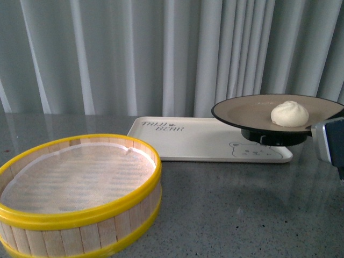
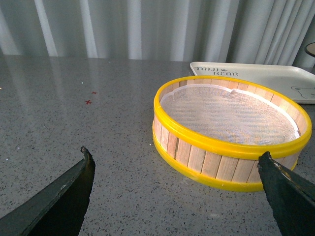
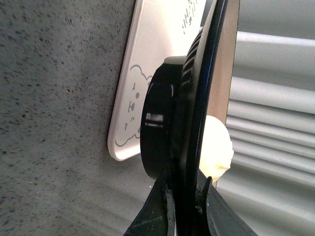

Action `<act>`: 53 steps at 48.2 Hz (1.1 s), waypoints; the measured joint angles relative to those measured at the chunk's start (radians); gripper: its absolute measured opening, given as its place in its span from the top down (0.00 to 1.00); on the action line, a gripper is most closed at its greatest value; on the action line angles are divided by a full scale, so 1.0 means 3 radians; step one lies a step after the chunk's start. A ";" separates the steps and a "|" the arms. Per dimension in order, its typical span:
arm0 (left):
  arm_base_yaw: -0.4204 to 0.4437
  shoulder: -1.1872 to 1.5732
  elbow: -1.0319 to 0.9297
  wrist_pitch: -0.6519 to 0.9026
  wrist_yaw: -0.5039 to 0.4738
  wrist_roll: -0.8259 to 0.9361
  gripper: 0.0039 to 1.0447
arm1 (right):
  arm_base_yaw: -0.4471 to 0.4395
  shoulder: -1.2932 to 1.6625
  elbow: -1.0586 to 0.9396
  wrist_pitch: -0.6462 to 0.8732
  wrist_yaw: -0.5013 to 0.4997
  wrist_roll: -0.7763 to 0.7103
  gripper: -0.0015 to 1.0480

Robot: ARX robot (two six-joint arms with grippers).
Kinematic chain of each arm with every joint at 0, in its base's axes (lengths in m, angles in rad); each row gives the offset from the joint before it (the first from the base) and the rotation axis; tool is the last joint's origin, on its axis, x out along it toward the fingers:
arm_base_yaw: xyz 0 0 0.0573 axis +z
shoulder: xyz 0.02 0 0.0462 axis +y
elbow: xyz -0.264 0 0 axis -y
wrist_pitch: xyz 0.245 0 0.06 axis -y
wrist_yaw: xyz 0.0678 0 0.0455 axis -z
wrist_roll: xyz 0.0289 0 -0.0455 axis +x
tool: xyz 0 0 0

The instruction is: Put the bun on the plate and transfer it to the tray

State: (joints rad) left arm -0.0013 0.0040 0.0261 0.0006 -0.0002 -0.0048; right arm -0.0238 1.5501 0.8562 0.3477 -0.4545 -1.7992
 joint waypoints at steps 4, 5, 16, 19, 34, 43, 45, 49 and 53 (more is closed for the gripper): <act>0.0000 0.0000 0.0000 0.0000 0.0000 0.0000 0.06 | 0.0000 0.0272 0.0303 -0.0042 0.0003 -0.0095 0.98; 0.0000 0.0000 0.0000 0.0000 0.0000 0.0000 0.06 | 0.0001 0.0301 0.0337 -0.0047 0.0001 -0.0099 0.98; 0.0000 0.0000 0.0000 0.0000 0.0000 0.0000 0.06 | 0.0050 0.0731 0.0837 -0.0136 0.0005 -0.0154 0.98; 0.0000 0.0000 0.0000 0.0000 0.0000 0.0000 0.06 | 0.0069 0.0818 0.0918 -0.0148 0.0017 -0.0163 0.98; 0.0000 0.0000 0.0000 0.0000 0.0000 0.0000 0.06 | 0.0188 0.1230 0.1225 -0.0150 0.0090 -0.0150 0.98; 0.0000 0.0000 0.0000 0.0000 0.0000 0.0000 0.06 | 0.0211 0.1400 0.1347 -0.0095 0.0107 -0.0125 0.98; 0.0000 0.0000 0.0000 0.0000 0.0000 0.0000 0.06 | 0.0211 0.1437 0.1371 -0.0081 0.0111 -0.0123 0.98; 0.0000 0.0000 0.0000 0.0000 0.0000 0.0000 0.06 | 0.0211 0.1485 0.1409 -0.0072 0.0114 -0.0118 0.98; 0.0000 0.0000 0.0000 0.0000 0.0000 0.0000 0.06 | 0.0211 0.1546 0.1447 -0.0034 0.0122 -0.0088 0.98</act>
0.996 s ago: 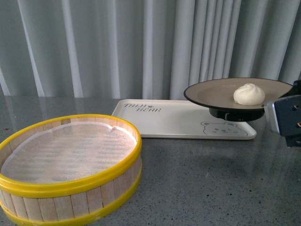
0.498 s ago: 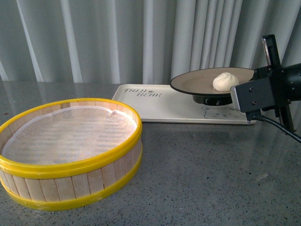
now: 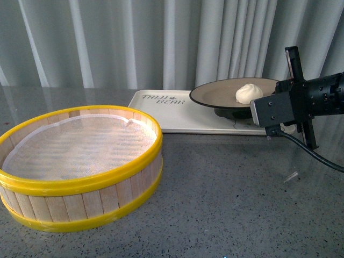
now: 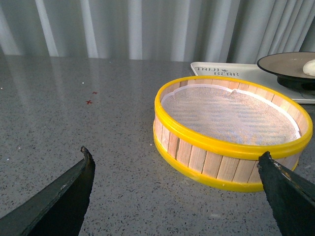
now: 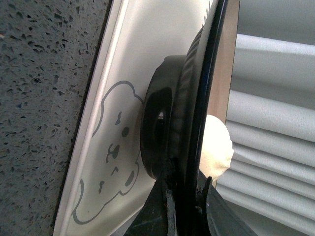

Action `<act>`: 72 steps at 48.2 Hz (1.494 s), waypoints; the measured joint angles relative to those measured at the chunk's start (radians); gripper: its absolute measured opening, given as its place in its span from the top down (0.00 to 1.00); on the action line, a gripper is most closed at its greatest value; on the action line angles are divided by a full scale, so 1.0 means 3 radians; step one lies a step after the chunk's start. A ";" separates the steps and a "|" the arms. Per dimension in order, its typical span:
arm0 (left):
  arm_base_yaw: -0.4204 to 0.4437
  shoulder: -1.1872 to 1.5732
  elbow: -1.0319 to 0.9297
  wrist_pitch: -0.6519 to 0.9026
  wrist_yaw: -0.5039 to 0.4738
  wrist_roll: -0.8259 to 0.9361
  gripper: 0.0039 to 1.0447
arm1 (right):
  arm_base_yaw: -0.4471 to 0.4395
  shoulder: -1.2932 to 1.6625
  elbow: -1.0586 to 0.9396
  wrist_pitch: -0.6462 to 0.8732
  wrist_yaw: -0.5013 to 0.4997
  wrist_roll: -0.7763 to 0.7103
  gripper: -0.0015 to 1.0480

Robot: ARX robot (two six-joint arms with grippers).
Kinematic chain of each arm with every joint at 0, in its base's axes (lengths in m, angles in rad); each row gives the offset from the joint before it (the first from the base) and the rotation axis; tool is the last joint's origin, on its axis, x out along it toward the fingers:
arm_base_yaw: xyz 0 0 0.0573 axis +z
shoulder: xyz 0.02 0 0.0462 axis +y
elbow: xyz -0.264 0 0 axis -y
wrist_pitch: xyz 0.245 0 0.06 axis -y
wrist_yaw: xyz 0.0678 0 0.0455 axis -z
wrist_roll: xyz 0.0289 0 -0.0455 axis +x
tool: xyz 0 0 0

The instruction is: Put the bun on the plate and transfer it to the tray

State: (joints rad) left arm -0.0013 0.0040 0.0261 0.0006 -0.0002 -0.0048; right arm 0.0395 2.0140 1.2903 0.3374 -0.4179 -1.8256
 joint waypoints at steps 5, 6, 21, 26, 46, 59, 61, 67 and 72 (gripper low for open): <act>0.0000 0.0000 0.0000 0.0000 0.0000 0.0000 0.06 | 0.0001 0.0083 0.0033 0.0065 0.0018 0.0043 0.98; 0.0000 0.0000 0.0000 0.0000 0.0000 0.0000 0.06 | 0.0003 0.0088 0.0033 0.0066 0.0018 0.0045 0.98; 0.0000 0.0000 0.0000 0.0000 0.0000 0.0000 0.06 | 0.0020 0.0131 0.0031 0.0172 0.0006 0.0102 0.98; 0.0000 0.0000 0.0000 0.0000 0.0000 0.0000 0.06 | 0.0027 0.0123 0.0000 0.0132 -0.0011 0.0170 0.83; 0.0000 0.0000 0.0000 0.0000 0.0000 0.0000 0.06 | 0.0020 -0.0132 -0.0211 0.0197 -0.0089 0.0350 0.31; 0.0000 0.0000 0.0000 0.0000 0.0000 0.0000 0.06 | 0.0168 -0.0895 -0.0636 0.0006 0.0193 0.1227 0.09; 0.0000 0.0000 0.0000 0.0000 0.0000 0.0000 0.06 | 0.0215 -0.1085 -0.0718 -0.0042 0.0301 0.1539 0.08; 0.0000 0.0000 0.0000 0.0000 0.0000 0.0000 0.06 | 0.0309 -0.1617 -0.0964 -0.0116 0.0656 0.2541 0.08; 0.0000 0.0000 0.0000 0.0000 -0.0003 0.0000 0.06 | 0.0331 -0.2022 -0.1193 -0.0114 0.0863 0.3415 0.08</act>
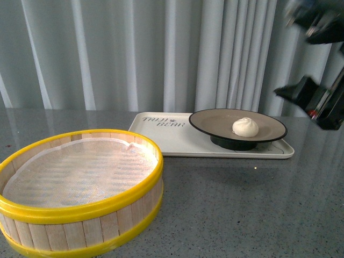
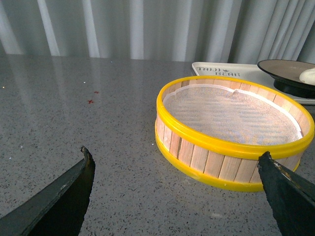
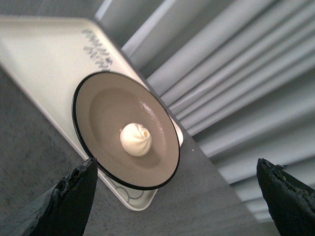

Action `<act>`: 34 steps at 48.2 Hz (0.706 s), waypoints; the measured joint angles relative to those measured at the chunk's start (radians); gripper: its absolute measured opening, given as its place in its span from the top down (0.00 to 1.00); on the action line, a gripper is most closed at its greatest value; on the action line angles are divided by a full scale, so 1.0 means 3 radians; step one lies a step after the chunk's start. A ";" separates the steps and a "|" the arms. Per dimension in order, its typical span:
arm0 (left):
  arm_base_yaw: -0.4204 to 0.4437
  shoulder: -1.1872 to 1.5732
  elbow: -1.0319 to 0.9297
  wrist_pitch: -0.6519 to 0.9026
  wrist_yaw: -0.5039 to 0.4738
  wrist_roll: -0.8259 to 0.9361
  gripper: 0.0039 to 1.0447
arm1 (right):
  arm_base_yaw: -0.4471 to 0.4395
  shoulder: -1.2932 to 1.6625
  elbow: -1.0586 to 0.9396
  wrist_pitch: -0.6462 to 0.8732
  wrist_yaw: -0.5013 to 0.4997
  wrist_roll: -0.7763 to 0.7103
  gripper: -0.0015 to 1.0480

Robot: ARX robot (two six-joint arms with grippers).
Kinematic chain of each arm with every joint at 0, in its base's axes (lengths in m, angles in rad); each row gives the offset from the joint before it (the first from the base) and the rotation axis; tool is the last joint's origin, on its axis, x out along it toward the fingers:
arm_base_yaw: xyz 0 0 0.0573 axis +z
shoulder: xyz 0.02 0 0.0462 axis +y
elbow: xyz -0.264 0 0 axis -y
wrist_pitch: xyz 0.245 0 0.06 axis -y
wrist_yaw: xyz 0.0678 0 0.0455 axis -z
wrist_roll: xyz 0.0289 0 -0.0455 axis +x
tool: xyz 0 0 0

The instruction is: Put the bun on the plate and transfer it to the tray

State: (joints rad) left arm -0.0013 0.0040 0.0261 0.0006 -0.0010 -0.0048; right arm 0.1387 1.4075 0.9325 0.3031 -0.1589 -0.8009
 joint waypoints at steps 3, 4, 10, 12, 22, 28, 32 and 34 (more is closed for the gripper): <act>0.0000 0.0000 0.0000 0.0000 0.0003 0.0000 0.06 | -0.0008 -0.0142 -0.0033 0.0004 0.0036 0.0505 0.08; 0.0000 -0.0001 0.0000 0.0000 0.0005 0.0000 0.06 | -0.0001 -0.0156 -0.0058 0.0074 0.0135 0.0664 0.10; 0.0000 0.0000 0.0000 0.0000 0.0004 0.0000 0.06 | 0.0003 -0.0244 -0.0563 0.0868 0.0914 0.1779 0.28; 0.0000 0.0000 0.0000 0.0000 -0.0009 0.0000 0.06 | -0.0023 -0.0328 -0.0823 0.1048 0.0938 0.2087 0.36; 0.0000 0.0000 0.0000 0.0000 0.0001 0.0000 0.06 | -0.0155 -0.0839 -0.1642 0.1375 0.0848 0.2572 0.75; 0.0000 0.0000 0.0000 0.0000 0.0001 0.0000 0.06 | -0.0189 -0.1022 -0.1921 0.1432 0.0777 0.2607 0.94; 0.0000 0.0000 0.0000 0.0000 0.0001 0.0000 0.06 | -0.0229 -0.1184 -0.2111 0.1455 0.0759 0.2619 0.98; 0.0000 0.0000 0.0000 0.0000 0.0001 0.0000 0.06 | -0.0294 -0.1264 -0.2188 0.1456 0.0671 0.2623 0.98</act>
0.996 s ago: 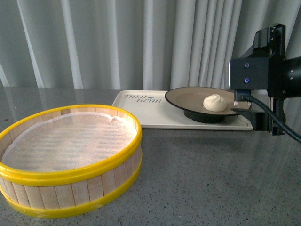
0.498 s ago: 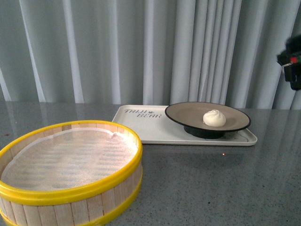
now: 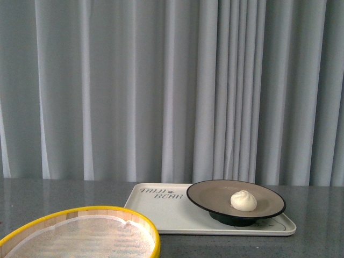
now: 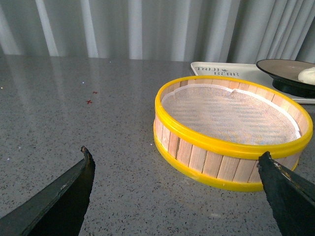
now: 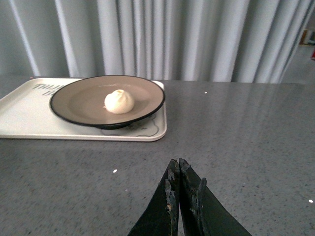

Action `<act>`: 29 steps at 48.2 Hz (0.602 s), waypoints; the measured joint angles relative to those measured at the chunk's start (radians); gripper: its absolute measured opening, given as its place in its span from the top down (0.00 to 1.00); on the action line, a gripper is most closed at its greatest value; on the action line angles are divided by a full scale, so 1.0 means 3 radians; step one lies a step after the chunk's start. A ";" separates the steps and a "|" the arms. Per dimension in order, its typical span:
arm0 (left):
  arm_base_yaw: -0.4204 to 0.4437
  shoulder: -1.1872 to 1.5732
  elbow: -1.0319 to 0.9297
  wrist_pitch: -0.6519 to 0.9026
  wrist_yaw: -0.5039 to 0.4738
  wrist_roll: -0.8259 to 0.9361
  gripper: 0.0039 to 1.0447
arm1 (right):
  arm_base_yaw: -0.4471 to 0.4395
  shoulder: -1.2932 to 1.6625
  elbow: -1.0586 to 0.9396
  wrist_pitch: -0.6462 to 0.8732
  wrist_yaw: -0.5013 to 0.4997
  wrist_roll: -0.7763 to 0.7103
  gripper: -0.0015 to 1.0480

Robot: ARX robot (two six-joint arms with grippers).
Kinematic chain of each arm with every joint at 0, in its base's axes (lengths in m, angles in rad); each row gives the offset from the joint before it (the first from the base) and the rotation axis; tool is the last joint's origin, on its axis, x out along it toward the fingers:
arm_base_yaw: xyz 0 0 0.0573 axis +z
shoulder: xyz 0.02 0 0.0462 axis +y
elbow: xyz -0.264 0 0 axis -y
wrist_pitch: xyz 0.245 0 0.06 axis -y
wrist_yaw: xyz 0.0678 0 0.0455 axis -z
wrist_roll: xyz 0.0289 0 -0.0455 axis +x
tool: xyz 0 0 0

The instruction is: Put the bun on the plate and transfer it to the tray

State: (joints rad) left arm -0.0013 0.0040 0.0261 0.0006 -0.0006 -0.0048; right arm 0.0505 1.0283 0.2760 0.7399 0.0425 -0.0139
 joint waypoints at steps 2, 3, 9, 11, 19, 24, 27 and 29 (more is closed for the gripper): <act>0.0000 0.0000 0.0000 0.0000 0.0000 0.0000 0.06 | -0.0061 -0.0056 -0.0055 0.0000 -0.0103 0.0000 0.98; 0.0000 0.0000 0.0000 0.0000 0.0000 0.0000 0.06 | -0.0088 -0.0094 -0.0089 0.0000 -0.0123 0.0001 0.98; 0.0000 0.0000 0.0000 0.0000 0.0001 0.0000 0.06 | -0.0163 -0.0388 -0.0331 -0.0043 -0.0125 0.0008 0.98; 0.0000 0.0000 0.0000 0.0000 0.0000 0.0000 0.06 | -0.0163 -0.0481 -0.0394 -0.0075 -0.0127 0.0008 0.98; 0.0000 0.0000 0.0000 0.0000 0.0001 0.0000 0.06 | -0.0163 -0.0879 -0.0601 -0.0276 -0.0135 0.0009 0.98; 0.0000 0.0000 0.0000 0.0000 0.0000 0.0000 0.06 | -0.0163 -0.1122 -0.0684 -0.0434 -0.0136 0.0009 0.98; 0.0000 0.0000 0.0000 0.0000 0.0000 0.0000 0.06 | -0.0163 -0.1275 -0.0726 -0.0539 -0.0136 0.0009 0.98; 0.0000 0.0000 0.0000 0.0000 0.0000 0.0000 0.06 | -0.0163 -0.1369 -0.0752 -0.0609 -0.0136 0.0009 0.98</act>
State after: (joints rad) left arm -0.0013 0.0040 0.0261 0.0006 -0.0006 -0.0048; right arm 0.0017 0.6174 0.0505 0.5571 0.0017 -0.0113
